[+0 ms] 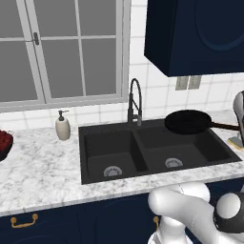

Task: Pick the pan and sponge and place them into the sink. Then turn on the water.

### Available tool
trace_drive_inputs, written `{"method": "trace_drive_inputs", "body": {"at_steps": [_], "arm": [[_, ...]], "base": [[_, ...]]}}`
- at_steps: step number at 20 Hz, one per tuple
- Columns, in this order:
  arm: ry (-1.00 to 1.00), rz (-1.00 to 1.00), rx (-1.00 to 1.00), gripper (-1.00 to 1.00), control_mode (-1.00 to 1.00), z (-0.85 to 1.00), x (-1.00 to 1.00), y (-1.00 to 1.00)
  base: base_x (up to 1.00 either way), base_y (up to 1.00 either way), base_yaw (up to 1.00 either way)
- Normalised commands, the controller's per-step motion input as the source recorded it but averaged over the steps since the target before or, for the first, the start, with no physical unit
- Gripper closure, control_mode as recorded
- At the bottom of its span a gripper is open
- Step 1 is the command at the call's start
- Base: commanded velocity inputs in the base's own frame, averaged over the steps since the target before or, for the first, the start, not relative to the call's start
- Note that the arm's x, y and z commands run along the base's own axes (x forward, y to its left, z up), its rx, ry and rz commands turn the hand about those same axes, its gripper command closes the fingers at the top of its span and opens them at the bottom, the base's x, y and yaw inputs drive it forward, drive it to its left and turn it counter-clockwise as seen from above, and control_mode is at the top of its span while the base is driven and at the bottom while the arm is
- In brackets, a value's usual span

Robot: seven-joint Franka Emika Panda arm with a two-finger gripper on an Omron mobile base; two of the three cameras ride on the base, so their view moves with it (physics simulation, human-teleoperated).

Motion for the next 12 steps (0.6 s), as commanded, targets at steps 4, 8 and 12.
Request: {"method": "trace_drive_inputs", "body": {"at_steps": [4, 8, 12], "arm": [[0.06, 0.43, 0.0, 1.0, -1.0, -0.21, 1.0, -0.29], [0.14, 0.17, 0.01, 1.0, -1.0, -0.3, 0.86, -0.19], [0.35, 0.02, -0.01, 1.0, -1.0, -0.42, 0.79, 0.04]], "base": [[0.0, 0.0, 0.0], [0.0, 0.0, 0.0], [0.0, 0.0, 0.0]]}}
